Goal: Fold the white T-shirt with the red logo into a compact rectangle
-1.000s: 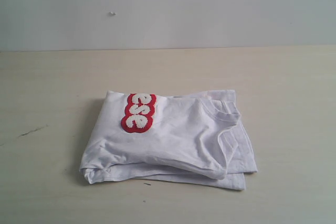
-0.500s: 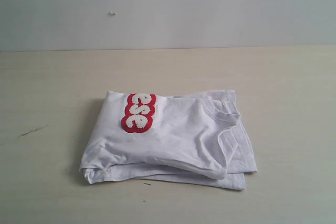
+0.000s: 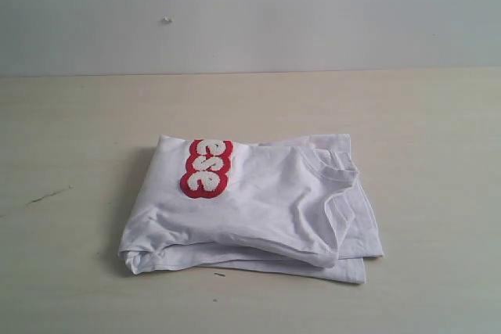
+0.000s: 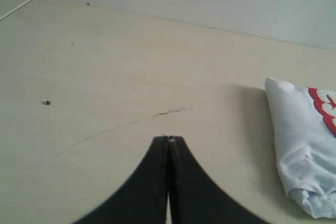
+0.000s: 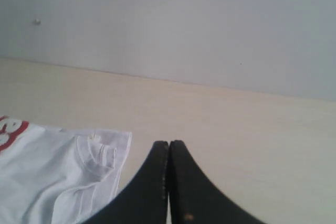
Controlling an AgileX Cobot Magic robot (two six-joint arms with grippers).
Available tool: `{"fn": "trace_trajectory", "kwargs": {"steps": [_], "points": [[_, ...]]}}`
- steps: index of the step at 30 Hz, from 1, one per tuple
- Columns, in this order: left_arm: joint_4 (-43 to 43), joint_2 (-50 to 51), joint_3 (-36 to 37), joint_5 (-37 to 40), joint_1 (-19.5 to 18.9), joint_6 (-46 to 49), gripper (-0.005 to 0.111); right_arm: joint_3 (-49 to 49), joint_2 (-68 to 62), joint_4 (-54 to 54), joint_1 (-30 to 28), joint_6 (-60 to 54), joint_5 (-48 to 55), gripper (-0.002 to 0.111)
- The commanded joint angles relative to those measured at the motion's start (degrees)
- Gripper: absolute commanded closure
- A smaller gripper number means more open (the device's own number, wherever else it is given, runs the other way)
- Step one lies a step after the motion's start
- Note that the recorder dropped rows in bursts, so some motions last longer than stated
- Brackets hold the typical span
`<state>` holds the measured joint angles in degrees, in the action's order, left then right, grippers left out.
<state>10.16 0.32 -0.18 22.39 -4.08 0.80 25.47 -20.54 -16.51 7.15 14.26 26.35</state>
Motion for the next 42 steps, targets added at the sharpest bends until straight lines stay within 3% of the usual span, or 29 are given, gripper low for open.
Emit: {"fn": "trace_trajectory", "kwargs": {"steps": [1, 10, 24, 35, 42], "points": [[0.44, -0.32, 0.18, -0.31, 0.33, 0.2, 0.107, -5.84, 5.58, 3.09, -6.04, 0.83, -6.72, 0.108], [0.44, -0.32, 0.18, -0.31, 0.33, 0.2, 0.107, -12.53, 13.37, 4.16, -13.24, 0.83, -8.79, 0.108], [0.44, -0.32, 0.18, -0.31, 0.33, 0.2, 0.107, -18.17, 14.47, 5.12, -13.24, 1.47, -9.67, 0.108], [0.55, -0.32, 0.18, -0.31, 0.33, 0.2, 0.107, -25.47, 14.57, 19.26, -13.24, -10.23, -13.31, 0.108], [0.55, -0.32, 0.18, -0.31, 0.33, 0.2, 0.107, -25.47, 16.08, 20.21, -13.24, -14.26, -13.94, 0.108]]}}
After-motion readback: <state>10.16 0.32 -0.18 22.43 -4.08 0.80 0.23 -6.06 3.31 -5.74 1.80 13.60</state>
